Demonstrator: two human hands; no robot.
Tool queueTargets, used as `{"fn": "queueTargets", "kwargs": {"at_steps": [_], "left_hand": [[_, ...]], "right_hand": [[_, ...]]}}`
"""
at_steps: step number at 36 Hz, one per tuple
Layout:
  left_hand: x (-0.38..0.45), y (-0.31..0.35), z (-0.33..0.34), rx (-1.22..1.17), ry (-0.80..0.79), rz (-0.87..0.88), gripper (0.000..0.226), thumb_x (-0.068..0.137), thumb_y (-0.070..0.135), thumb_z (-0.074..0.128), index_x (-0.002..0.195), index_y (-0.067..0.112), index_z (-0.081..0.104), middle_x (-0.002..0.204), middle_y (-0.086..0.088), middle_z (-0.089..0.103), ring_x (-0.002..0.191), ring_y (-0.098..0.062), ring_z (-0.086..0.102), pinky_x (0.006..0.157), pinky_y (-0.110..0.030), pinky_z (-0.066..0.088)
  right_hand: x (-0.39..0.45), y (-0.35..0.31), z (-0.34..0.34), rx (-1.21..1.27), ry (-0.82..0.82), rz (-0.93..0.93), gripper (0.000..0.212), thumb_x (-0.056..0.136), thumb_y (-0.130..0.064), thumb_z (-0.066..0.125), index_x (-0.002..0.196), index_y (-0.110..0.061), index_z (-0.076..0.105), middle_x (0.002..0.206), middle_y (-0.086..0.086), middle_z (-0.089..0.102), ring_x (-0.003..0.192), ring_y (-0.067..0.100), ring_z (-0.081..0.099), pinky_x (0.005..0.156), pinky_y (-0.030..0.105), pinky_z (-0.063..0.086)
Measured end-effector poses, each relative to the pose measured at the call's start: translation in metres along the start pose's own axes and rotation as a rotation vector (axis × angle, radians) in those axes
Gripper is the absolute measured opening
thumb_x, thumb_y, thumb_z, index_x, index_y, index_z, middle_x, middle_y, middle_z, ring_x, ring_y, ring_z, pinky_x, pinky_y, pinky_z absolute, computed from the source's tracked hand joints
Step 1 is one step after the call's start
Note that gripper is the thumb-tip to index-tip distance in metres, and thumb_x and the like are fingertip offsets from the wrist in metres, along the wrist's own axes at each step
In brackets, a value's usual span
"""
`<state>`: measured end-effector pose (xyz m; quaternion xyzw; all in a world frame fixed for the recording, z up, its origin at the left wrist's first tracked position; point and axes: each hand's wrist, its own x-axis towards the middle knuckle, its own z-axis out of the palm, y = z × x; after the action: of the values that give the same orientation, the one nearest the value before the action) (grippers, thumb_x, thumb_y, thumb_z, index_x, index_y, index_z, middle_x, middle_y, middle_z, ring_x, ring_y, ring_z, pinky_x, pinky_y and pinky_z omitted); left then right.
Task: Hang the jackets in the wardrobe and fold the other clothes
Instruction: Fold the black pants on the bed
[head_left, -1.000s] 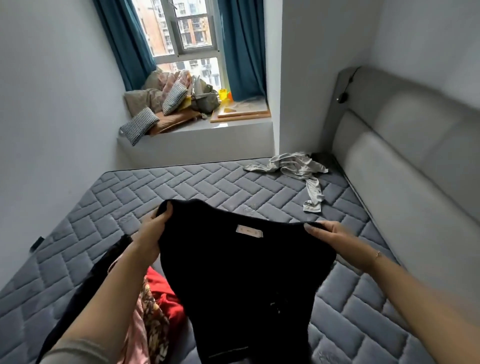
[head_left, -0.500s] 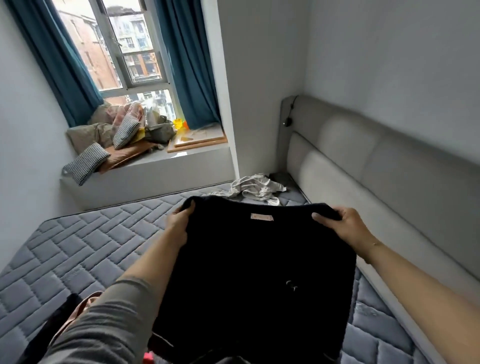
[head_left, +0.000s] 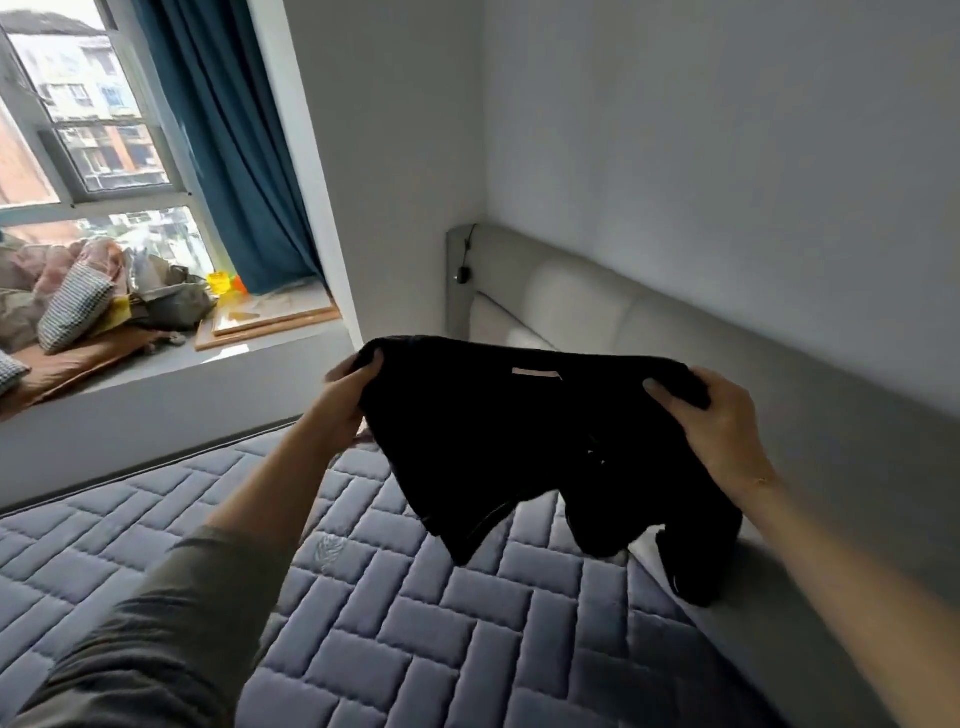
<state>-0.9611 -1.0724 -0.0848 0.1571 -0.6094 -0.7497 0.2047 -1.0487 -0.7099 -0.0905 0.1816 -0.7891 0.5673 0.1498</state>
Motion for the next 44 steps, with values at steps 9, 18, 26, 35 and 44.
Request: {"fn": "queueTargets", "kwargs": {"at_steps": [9,18,26,35,44], "left_hand": [[-0.079,-0.124,-0.113,0.327,-0.105,-0.054,0.020,0.091,-0.003,0.057,0.107,0.004,0.065,0.078,-0.001,0.069,0.067,-0.002,0.064,0.066,-0.011,0.050],[-0.170,-0.341,-0.271,0.923,-0.292,-0.273,0.020,0.077,-0.004,0.075,0.088,0.013,0.072,0.090,-0.013,0.063,0.083,-0.024,0.061,0.078,-0.033,0.046],[-0.246,-0.465,-0.354,1.503,-0.467,-0.047,0.025,0.057,0.006,0.088,0.077,0.017,0.076,0.079,-0.004,0.070,0.079,-0.033,0.067,0.072,-0.044,0.044],[-0.294,-0.486,-0.424,1.696,-0.366,0.021,0.017,0.064,0.021,0.063,0.076,0.022,0.075,0.090,0.001,0.070,0.083,-0.027,0.062,0.076,-0.040,0.039],[-0.304,-0.496,-0.371,1.610,-0.268,-0.248,0.035,0.056,0.013,0.052,0.079,0.015,0.077,0.101,-0.008,0.071,0.097,-0.034,0.062,0.090,-0.046,0.039]], "right_hand": [[-0.176,0.048,0.045,-0.196,-0.342,0.154,0.014,0.073,-0.037,0.075,0.079,-0.035,0.062,0.074,-0.023,0.067,0.068,-0.013,0.058,0.063,0.008,0.043],[-0.397,0.197,0.157,-0.509,-0.881,0.532,0.049,0.085,-0.060,0.058,0.124,-0.032,0.050,0.086,-0.011,0.065,0.067,-0.003,0.058,0.061,0.011,0.044],[-0.542,0.265,0.228,-0.681,-1.200,0.460,0.044,0.094,-0.053,0.047,0.130,-0.027,0.039,0.061,-0.013,0.044,0.054,0.000,0.045,0.051,0.013,0.036],[-0.643,0.255,0.275,-0.610,-1.430,0.402,0.047,0.095,-0.052,0.043,0.133,-0.024,0.034,0.086,0.000,0.065,0.083,0.022,0.063,0.059,0.031,0.033],[-0.655,0.257,0.282,-0.295,-1.559,0.772,0.043,0.089,-0.041,0.056,0.129,-0.038,0.040,0.108,-0.016,0.047,0.097,0.004,0.049,0.085,0.021,0.042]]}}
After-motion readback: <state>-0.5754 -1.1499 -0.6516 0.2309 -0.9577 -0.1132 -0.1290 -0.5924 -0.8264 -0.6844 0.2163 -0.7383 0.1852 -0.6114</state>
